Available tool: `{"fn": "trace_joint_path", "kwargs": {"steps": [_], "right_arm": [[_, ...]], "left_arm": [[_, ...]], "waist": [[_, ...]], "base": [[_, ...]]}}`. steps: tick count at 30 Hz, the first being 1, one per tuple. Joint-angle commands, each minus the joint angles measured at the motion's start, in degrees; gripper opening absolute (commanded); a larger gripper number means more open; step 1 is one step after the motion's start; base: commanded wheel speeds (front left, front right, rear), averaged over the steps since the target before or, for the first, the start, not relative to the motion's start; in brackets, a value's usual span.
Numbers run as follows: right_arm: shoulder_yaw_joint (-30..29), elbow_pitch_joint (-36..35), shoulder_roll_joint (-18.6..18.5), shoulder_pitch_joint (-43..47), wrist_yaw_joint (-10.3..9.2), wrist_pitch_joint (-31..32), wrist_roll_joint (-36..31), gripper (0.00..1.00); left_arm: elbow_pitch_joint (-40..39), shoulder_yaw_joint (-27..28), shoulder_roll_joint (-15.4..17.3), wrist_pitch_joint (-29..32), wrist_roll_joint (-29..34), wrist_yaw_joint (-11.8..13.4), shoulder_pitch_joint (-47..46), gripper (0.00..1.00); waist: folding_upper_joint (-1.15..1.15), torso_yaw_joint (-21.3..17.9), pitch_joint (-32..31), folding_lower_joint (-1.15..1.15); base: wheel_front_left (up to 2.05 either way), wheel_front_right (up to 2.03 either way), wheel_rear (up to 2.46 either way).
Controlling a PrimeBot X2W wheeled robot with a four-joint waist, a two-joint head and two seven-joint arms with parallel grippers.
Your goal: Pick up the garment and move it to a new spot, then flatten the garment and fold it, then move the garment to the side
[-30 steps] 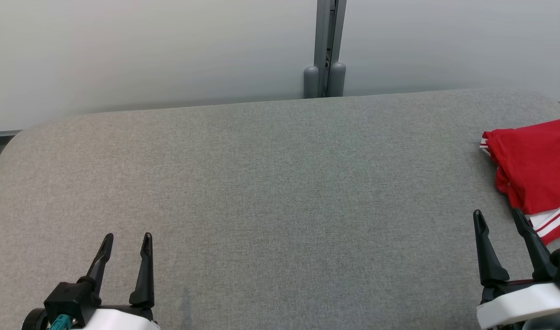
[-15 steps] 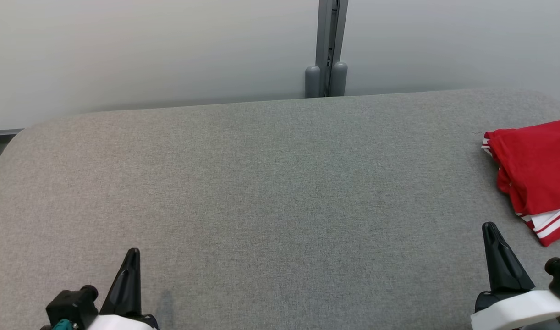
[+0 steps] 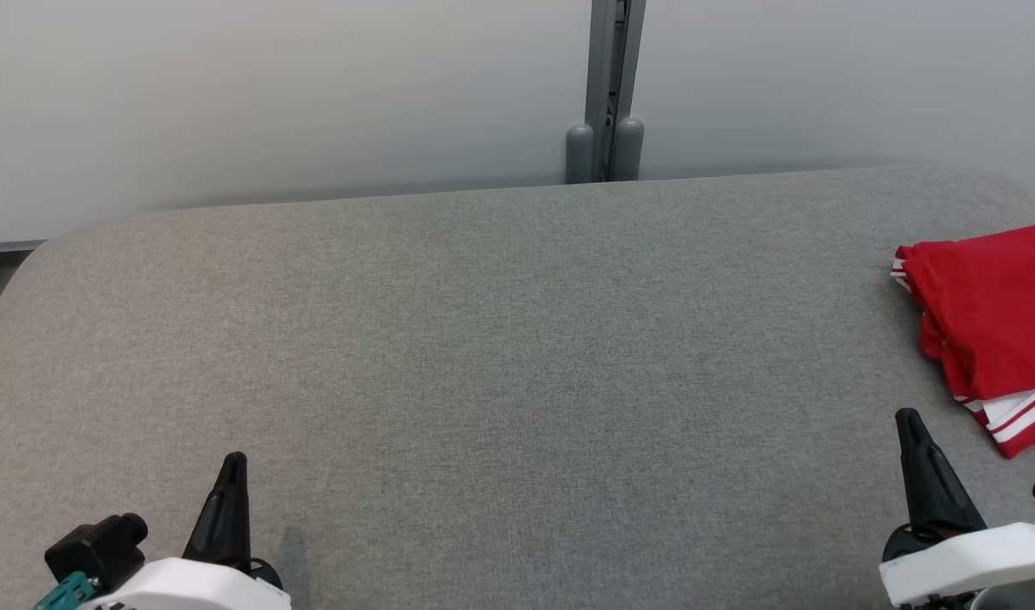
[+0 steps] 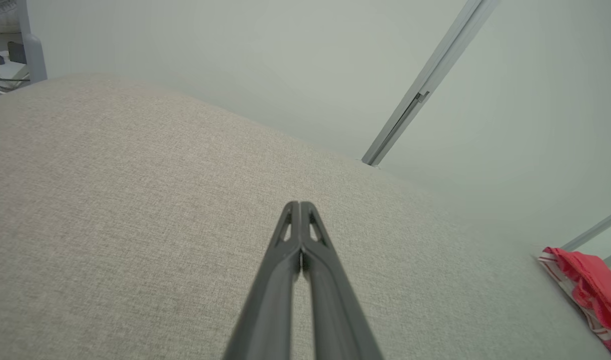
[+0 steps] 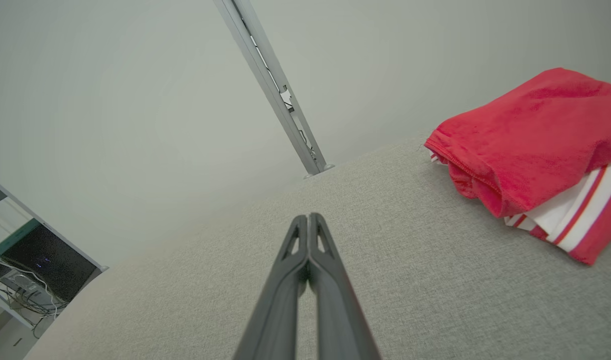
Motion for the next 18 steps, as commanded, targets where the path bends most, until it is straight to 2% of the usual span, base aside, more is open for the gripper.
{"fn": "trace_joint_path", "kwargs": {"steps": [1, 18], "right_arm": [[-0.36, -0.34, -0.52, -1.64, 0.00, 0.31, 2.31, 0.00], [-0.72, 2.19, -0.57, -3.32, 0.00, 1.99, 15.87, 0.00]], "left_arm": [[-0.36, 1.03, 0.24, 0.28, -1.92, -0.74, -1.96, 0.00], [1.55, 4.55, -1.98, 3.25, -12.91, -4.02, -3.73, 0.00]], "waist": [[0.00, 0.02, -0.02, 0.00], [0.00, 0.20, -0.30, 0.00]], "base": [[0.00, 0.00, 0.00], [0.00, 0.00, 0.00]]}}
